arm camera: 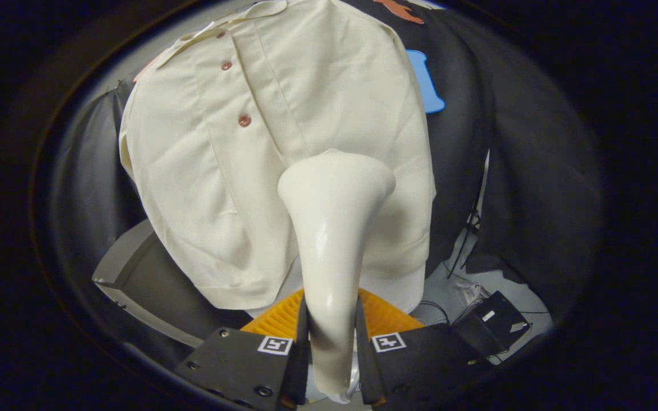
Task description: Iron the clothes twice with a garment steamer, once on the left side and once on the right side.
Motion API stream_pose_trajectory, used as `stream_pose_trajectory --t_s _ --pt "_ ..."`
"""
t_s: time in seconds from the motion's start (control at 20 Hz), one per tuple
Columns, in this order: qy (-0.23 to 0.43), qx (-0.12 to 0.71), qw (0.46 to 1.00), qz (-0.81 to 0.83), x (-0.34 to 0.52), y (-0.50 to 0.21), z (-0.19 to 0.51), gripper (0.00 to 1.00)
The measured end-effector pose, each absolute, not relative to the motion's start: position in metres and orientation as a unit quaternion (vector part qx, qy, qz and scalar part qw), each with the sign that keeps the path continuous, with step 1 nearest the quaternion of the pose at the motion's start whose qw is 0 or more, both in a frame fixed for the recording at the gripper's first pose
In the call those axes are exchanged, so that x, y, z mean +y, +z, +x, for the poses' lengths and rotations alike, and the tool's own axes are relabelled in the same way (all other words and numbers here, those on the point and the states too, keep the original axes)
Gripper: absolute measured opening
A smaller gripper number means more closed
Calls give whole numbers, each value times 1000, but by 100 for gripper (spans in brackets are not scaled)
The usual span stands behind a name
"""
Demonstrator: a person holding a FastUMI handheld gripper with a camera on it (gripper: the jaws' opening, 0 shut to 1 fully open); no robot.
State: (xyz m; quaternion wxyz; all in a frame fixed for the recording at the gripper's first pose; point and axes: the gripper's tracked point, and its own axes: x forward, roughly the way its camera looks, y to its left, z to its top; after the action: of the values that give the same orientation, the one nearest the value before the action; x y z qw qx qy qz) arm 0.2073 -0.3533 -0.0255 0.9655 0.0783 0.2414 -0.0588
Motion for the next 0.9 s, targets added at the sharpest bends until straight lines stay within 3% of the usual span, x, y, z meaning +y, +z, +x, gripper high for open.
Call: stream_pose_trajectory --t_s 0.65,0.9 --pt "-69 295 945 120 -354 -120 179 37" --pt "-51 261 955 129 -330 -87 152 37"
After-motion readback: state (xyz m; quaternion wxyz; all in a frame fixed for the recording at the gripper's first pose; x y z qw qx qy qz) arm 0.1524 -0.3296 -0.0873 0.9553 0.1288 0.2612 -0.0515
